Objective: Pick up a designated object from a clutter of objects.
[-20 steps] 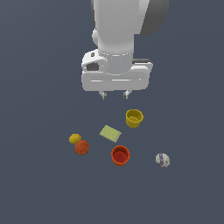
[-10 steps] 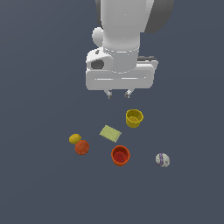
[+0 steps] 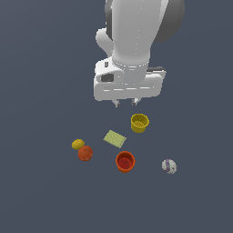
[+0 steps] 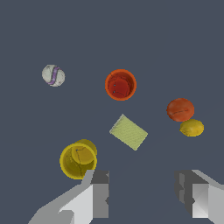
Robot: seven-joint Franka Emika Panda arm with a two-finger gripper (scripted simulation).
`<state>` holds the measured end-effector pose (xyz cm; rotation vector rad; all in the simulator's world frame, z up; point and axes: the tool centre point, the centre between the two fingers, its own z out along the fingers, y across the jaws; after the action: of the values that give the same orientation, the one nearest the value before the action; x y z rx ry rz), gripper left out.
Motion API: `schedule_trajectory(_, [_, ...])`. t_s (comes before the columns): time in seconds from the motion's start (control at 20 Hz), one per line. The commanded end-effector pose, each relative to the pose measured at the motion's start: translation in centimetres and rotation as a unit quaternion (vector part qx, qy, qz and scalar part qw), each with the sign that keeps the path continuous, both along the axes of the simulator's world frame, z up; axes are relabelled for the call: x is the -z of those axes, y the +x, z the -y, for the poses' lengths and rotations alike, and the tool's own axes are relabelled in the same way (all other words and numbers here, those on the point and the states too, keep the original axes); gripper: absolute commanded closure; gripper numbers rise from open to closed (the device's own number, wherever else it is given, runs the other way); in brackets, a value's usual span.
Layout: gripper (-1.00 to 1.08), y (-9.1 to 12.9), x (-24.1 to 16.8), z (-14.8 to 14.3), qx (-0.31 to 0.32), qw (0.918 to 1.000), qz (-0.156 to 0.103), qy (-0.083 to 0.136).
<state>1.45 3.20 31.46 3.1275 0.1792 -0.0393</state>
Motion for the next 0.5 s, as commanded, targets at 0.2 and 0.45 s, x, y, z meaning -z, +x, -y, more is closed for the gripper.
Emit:
schedule_trajectory(0.2, [-0.2, -0.1, 3.4, -1.6, -0.058, 0.9965, -0.058, -0.015])
schedule_trajectory(0.45, [-0.2, -0.4, 7.2, -3.2, -0.122, 0.9842, -0.124, -0.03])
